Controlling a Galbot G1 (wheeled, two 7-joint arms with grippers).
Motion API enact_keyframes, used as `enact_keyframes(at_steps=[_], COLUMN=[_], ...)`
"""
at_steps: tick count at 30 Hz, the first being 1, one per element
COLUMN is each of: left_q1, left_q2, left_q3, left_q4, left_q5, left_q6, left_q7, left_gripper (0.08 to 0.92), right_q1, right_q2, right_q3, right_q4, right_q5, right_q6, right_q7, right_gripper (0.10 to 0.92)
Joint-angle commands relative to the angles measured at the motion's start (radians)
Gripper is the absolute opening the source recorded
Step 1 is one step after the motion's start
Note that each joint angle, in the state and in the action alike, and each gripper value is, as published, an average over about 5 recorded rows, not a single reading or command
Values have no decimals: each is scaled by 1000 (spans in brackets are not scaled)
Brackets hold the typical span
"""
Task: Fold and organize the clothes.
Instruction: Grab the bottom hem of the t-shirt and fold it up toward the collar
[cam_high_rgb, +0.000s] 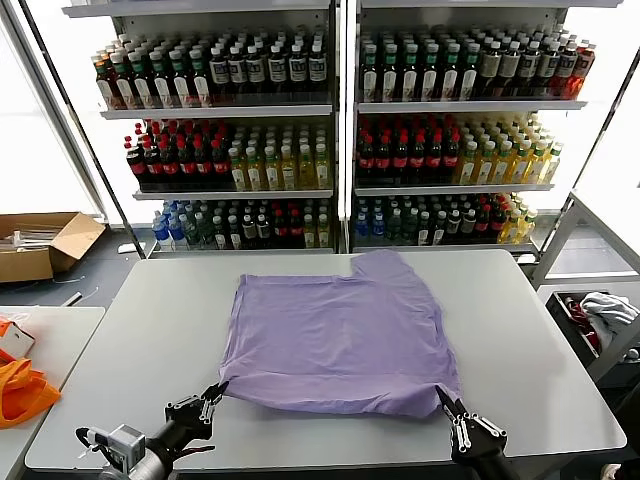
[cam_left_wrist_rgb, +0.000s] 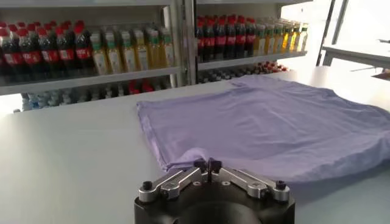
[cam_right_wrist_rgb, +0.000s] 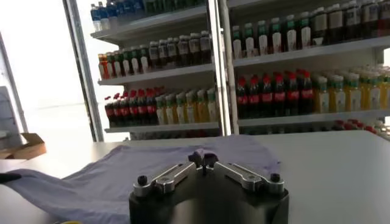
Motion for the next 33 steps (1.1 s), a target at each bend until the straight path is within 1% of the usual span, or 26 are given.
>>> enact_keyframes(at_steps=[1, 6, 9, 16, 20, 22, 24, 29, 33], left_q1=[-261, -418, -488, -611, -639, -637, -633, -602, -533], left_q2=[144, 154, 154, 133, 116, 107, 100, 93, 81], left_q3=[74, 154, 191, 268, 297, 297, 288, 244, 202], left_q4=[139, 262, 322, 442, 500, 512, 513, 486, 415], left_q5=[-203, -212, -214, -208, -172, -159, -153, -152, -147], left_q6=[79, 79, 78, 76, 67, 58, 52, 53, 53], left_q7=[-5, -3, -2, -7, -7, -9, -15, -35, -61], left_gripper=[88, 88, 88, 88, 90, 97, 128, 268, 381], right_q1=[253, 384, 458, 577, 633, 650, 657, 630, 570], right_q2=[-45, -63, -78, -90, -89, -89, -93, -105, -111], right_q3=[-30, -79, -118, -206, -272, -296, -310, -285, -233], right_q4=[-119, -219, -283, -407, -468, -486, -491, -456, -384], right_q5=[25, 3, -17, -79, -98, -102, -106, -109, -123], right_q6=[-48, -72, -81, -101, -141, -154, -160, -174, -196], right_q7=[76, 140, 173, 217, 236, 231, 225, 216, 218], right_gripper=[107, 107, 107, 107, 119, 152, 209, 348, 469])
